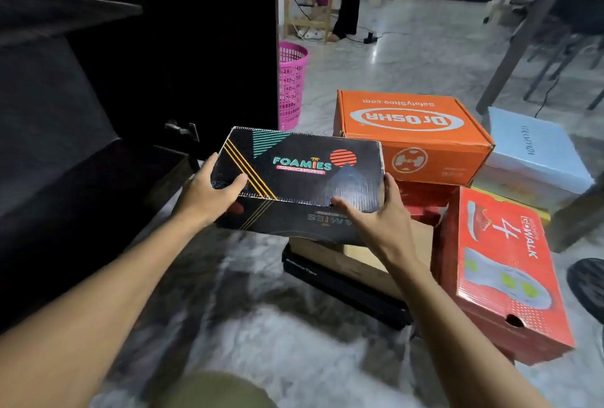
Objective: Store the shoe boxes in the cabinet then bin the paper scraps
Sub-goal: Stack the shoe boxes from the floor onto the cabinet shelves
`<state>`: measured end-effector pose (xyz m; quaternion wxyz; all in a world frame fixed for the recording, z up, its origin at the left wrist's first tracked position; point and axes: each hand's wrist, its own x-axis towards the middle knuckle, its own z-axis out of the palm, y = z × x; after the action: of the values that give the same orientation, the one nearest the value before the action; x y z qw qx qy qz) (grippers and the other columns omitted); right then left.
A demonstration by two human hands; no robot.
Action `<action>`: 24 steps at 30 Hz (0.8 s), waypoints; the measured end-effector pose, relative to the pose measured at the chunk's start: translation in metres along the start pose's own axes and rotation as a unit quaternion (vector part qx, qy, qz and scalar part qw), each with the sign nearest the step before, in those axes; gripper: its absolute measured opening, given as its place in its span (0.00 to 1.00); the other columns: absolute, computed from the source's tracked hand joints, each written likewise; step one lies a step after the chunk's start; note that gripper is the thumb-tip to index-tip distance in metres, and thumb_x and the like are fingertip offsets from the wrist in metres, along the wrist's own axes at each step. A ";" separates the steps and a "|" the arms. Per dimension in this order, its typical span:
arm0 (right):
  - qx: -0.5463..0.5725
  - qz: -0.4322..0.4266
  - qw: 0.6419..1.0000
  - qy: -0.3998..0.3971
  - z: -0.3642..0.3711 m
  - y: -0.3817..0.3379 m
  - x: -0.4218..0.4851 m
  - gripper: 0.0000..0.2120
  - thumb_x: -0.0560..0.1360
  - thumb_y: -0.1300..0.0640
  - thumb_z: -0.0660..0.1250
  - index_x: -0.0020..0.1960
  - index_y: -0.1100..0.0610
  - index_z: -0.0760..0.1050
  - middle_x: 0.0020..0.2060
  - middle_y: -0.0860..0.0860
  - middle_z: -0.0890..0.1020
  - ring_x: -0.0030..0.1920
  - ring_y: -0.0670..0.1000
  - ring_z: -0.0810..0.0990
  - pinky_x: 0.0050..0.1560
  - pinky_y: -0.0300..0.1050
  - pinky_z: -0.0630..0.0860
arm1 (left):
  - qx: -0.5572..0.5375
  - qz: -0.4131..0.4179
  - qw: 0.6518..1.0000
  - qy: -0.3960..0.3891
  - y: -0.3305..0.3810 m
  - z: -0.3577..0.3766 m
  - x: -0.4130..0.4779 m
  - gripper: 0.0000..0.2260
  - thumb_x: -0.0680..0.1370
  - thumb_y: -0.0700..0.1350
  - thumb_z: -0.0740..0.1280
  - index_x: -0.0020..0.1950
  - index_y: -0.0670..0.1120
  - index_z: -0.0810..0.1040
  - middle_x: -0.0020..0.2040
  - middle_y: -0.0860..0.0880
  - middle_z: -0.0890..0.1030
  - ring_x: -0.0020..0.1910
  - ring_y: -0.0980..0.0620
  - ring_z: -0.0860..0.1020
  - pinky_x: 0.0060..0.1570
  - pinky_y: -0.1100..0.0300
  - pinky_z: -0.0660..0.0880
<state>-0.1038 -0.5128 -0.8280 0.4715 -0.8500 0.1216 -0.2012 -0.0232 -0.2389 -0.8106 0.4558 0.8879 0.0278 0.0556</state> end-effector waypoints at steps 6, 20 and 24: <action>0.008 -0.061 0.989 -0.136 0.057 -0.062 0.049 0.47 0.64 0.39 0.79 0.75 0.53 0.62 0.72 0.52 0.72 0.71 0.52 0.71 0.62 0.38 0.66 | -0.053 -0.085 0.989 0.106 -0.021 -0.053 0.021 0.32 0.76 0.54 0.68 0.77 0.49 0.61 0.73 0.51 0.68 0.67 0.50 0.71 0.56 0.67 0.65; 0.031 -0.122 0.930 -0.345 0.236 -0.119 0.132 0.53 0.62 0.40 0.81 0.78 0.58 0.60 0.74 0.53 0.70 0.73 0.52 0.68 0.61 0.32 0.62 | -0.035 -0.233 0.923 0.303 -0.114 -0.112 0.044 0.36 0.74 0.57 0.70 0.78 0.46 0.60 0.73 0.44 0.68 0.71 0.42 0.67 0.65 0.54 0.66; 0.035 -0.148 0.897 -0.415 0.289 -0.109 0.123 0.47 0.60 0.41 0.82 0.73 0.55 0.68 0.59 0.41 0.74 0.62 0.42 0.73 0.53 0.29 0.69 | -0.007 -0.270 0.900 0.343 -0.153 -0.120 0.031 0.35 0.74 0.57 0.70 0.76 0.48 0.62 0.72 0.41 0.68 0.71 0.42 0.66 0.65 0.54 0.67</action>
<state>0.1392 -0.2867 -0.8448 0.4739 -0.8473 -0.2189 0.0980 -0.0069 -0.0498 -0.8631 0.4218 0.7692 0.4203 0.2317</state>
